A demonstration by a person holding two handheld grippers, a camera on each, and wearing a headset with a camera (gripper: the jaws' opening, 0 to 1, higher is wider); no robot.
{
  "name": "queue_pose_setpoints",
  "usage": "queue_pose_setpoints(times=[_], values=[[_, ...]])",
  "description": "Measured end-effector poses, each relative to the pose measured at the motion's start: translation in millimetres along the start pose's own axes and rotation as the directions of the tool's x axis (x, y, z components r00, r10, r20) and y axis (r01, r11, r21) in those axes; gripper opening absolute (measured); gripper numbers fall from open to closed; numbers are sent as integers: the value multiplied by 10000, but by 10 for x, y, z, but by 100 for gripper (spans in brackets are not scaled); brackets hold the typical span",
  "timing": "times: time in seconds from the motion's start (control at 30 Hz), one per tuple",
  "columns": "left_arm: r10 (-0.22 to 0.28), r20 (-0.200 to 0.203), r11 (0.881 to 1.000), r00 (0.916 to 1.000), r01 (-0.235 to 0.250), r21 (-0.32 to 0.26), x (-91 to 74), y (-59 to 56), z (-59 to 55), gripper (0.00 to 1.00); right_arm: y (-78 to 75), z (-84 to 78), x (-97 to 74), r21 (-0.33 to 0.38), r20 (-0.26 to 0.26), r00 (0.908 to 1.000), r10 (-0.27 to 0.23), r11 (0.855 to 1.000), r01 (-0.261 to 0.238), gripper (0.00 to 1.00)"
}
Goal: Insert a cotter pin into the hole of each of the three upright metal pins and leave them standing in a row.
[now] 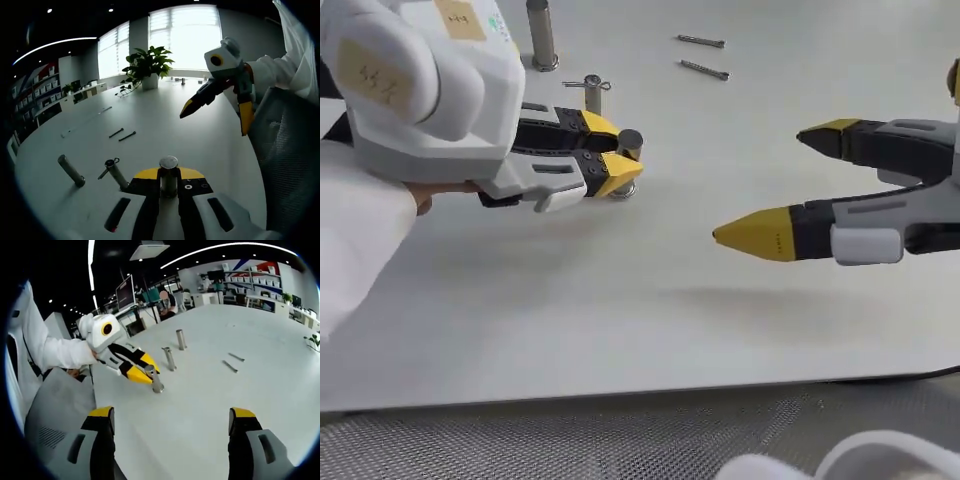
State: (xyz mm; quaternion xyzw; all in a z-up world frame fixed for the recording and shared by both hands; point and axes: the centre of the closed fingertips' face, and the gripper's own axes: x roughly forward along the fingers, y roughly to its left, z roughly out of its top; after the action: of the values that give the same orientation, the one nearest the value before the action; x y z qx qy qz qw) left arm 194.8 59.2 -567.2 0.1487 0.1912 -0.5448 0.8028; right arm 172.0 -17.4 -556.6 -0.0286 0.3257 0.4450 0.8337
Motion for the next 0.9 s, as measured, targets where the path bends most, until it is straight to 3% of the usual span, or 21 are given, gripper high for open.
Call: queue_pose_setpoints(times=[0.17,0.27,0.67,0.8,0.9], values=[[88,170,10000,9998,-88,34,6,8,7,10,22,-12,13,-97,-89,10000,39,9999,-40,93],[225,252,9989,9994,-214,-422,12,19,1,11,25,-17,20,-84,-91,9999,62,9999,-63,93],[333,627,9965,9975,-284,-790,19,25,2,11,53,-40,38,-106,-173,9998,135,9999,-137,93],[169,716,9938,9973,-89,-1109,21,4,12,13,55,-49,38,-115,-215,9997,141,9998,-143,93],[-47,439,9956,9990,88,-932,18,-30,-41,18,57,-53,35,-139,-244,9996,156,9998,-159,93]])
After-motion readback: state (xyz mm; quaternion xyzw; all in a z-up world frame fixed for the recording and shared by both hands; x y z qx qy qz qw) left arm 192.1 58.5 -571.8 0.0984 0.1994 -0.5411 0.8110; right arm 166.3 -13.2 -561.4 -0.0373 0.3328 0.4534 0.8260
